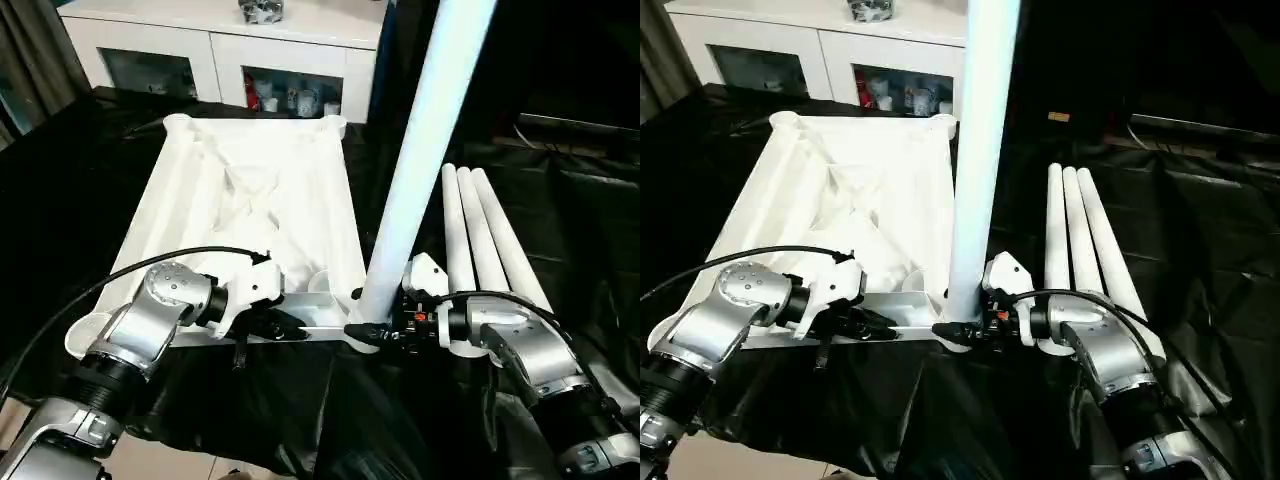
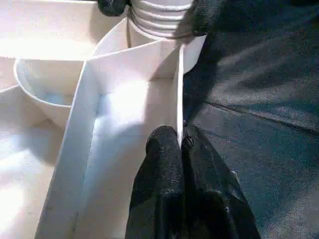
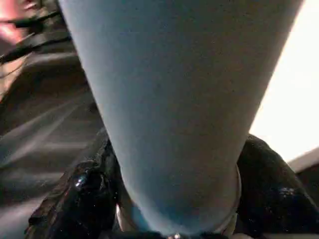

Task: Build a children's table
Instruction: Rotate leg to tighten

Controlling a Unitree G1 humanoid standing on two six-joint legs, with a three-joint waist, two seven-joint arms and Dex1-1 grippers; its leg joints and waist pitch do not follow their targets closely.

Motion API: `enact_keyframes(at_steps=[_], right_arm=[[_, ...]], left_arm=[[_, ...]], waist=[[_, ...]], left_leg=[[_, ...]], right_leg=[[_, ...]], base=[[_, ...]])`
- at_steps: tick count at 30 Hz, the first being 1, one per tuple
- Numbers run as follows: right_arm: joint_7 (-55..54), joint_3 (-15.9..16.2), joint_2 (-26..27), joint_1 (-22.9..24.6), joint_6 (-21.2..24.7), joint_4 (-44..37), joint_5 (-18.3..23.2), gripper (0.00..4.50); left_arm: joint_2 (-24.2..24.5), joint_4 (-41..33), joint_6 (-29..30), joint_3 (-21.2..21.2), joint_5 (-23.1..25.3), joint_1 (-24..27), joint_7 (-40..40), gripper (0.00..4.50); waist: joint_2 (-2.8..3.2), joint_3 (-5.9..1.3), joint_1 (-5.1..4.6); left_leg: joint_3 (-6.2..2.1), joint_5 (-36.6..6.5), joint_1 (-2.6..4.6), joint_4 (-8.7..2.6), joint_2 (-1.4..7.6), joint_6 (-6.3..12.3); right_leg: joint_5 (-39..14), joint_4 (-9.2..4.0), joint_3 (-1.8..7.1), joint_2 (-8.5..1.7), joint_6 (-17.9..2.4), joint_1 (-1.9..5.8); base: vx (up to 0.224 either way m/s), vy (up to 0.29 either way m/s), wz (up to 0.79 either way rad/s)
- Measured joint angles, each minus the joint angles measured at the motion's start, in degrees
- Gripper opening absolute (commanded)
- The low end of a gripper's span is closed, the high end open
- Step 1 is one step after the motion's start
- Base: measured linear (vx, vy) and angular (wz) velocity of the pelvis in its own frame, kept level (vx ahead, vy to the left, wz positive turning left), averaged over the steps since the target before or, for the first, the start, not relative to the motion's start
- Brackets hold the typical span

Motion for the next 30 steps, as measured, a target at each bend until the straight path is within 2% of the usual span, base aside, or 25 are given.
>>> enact_keyframes(at_steps=[4, 7, 14, 16, 17, 21, 22, 26, 30], right_arm=[[-13.52, -2.53, 6.04, -2.68, -3.19, 6.95, -2.3, 2.69], [-23.71, -5.02, 10.77, -5.6, -3.94, 12.67, -3.08, 2.69], [-40.11, -8.36, 16.93, -11.63, -6.26, 22.77, -4.61, 2.68], [-41.83, -8.74, 17.44, -12.73, -7.25, 24.82, -4.78, 2.68], [-42.26, -9.09, 17.64, -13.02, -7.89, 25.58, -4.95, 3.24], [-42.36, -9.36, 17.63, -13.15, -9.5, 27.2, -5.94, 3.44], [-42.21, -9.36, 17.44, -13.2, -10.17, 27.41, -6.08, 3.73], [-38.7, -9.06, 16.22, -12.97, -11.51, 27.31, -6.43, 3.82], [-28.49, -6.78, 11.88, -10.08, -13.52, 23.68, -6.13, 3.82]], left_arm=[[-2.71, 0.44, 3.6, 2.08, 1.2, 0.05, 7.5, 0.0], [-5.58, -0.07, 6.35, 2.85, 2.45, 0.38, 12.85, 0.0], [-11.53, -1.95, 12.29, 3.35, 5.57, 0.41, 23.53, 0.0], [-12.5, -2.26, 13.15, 3.34, 6.22, 0.4, 25.03, 0.0], [-12.88, -2.38, 13.31, 3.34, 6.59, 0.4, 25.48, 0.0], [-13.23, -2.93, 13.3, 2.64, 6.74, 0.39, 25.71, 0.0], [-13.22, -3.01, 13.1, 2.33, 6.74, 0.34, 25.49, 0.0], [-12.87, -3.0, 11.73, 2.06, 6.48, 0.31, 23.8, 0.0], [-10.73, -2.95, 9.63, 2.02, 4.62, 0.49, 19.22, 0.0]], waist=[[-0.23, 0.0, -1.1], [-0.35, -0.04, -2.03], [-0.62, -0.28, -2.16], [-0.69, -0.34, -2.14], [-0.69, -0.36, -2.1], [-0.68, -0.37, -1.85], [-0.64, -0.4, -1.73], [-0.47, -0.42, -1.53], [-0.39, -0.37, -0.84]], left_leg=[[-0.03, 0.0, 0.1, 0.05, -0.03, -0.04], [-0.09, 0.01, 0.18, 0.05, -0.03, -0.06], [-0.09, 0.01, 0.2, 0.06, -0.04, -0.06], [-0.09, 0.01, 0.2, 0.06, -0.05, -0.06], [-0.09, 0.01, 0.19, 0.07, -0.05, -0.06], [-0.09, 0.01, 0.15, 0.05, -0.05, -0.06], [-0.09, 0.01, 0.16, 0.03, -0.05, -0.06], [-0.08, 0.01, 0.13, 0.01, -0.03, -0.06], [-0.08, 0.0, -0.1, -0.08, -0.02, -0.01]], right_leg=[[-0.16, 0.07, 0.0, -0.02, 0.27, 0.03], [-0.16, 0.05, -0.04, -0.02, 0.28, -0.02], [-0.16, 0.03, -0.03, -0.02, 0.26, -0.01], [-0.15, 0.02, -0.02, -0.02, 0.26, 0.0], [-0.15, 0.02, -0.01, -0.02, 0.26, 0.0], [-0.11, 0.03, -0.01, -0.02, 0.21, -0.01], [-0.09, 0.03, -0.01, -0.02, 0.18, -0.03], [0.05, 0.07, 0.0, -0.02, -0.05, -0.05], [-0.01, 0.03, -0.03, 0.0, -0.04, -0.22]], base=[[0.0, 0.0, 0.0], [0.0, 0.0, 0.0], [0.0, 0.0, 0.0], [0.0, 0.0, 0.0], [0.0, 0.0, 0.0], [0.0, 0.0, 0.0], [0.0, 0.0, 0.0], [0.0, 0.0, 0.0], [0.0, 0.0, 0.0]])
